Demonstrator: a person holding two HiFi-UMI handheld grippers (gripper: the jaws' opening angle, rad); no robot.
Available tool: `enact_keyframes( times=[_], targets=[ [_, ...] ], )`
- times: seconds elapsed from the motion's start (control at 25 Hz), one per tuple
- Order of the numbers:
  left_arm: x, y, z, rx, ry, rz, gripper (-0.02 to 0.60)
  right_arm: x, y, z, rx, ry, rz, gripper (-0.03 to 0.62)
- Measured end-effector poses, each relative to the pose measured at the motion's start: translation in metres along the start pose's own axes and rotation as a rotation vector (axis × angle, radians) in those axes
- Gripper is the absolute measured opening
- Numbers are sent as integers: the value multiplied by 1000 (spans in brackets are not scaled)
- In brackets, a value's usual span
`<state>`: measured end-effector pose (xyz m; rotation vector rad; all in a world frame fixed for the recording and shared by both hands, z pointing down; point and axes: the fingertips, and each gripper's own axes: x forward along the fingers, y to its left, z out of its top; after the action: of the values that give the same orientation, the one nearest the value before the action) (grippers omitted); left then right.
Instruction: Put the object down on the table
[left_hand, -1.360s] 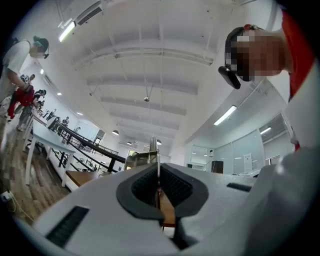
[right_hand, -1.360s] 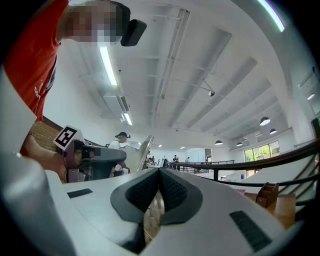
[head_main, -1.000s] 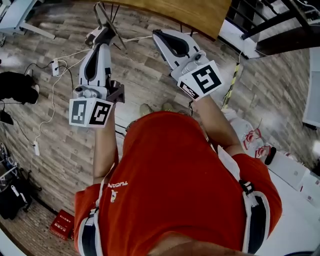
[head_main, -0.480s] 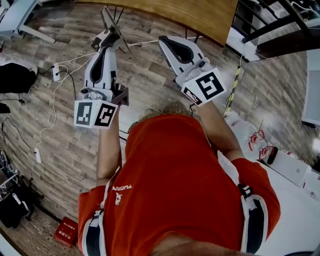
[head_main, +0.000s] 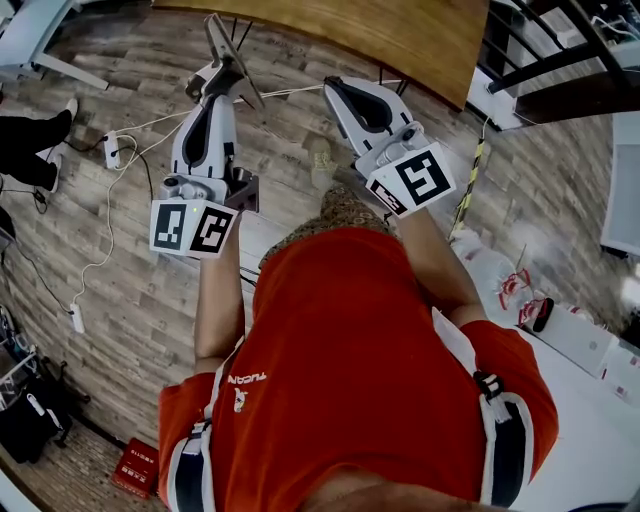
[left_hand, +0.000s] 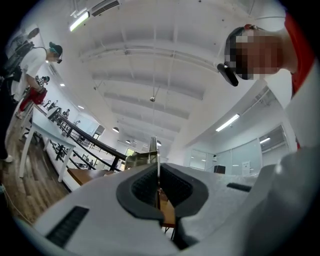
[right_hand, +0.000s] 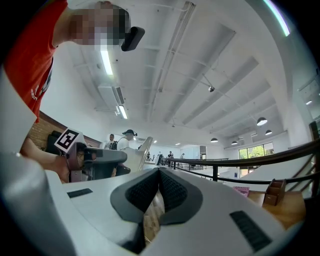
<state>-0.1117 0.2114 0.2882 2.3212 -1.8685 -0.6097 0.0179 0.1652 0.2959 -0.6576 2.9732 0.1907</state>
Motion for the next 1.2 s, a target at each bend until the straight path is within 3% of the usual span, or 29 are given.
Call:
enact_keyframes(
  times=[0.28,0.84,1.2],
  targets=[
    [61,50,-12,7,33,29,9,59,-57,-22,10,-13,11,25],
    [246,153,-42,-2,118,81,9,185,-217,-66,61,12,41,25],
    [315,208,-77,-62,206,112,9,238,-264,-92,90,73,57,25]
  ],
)
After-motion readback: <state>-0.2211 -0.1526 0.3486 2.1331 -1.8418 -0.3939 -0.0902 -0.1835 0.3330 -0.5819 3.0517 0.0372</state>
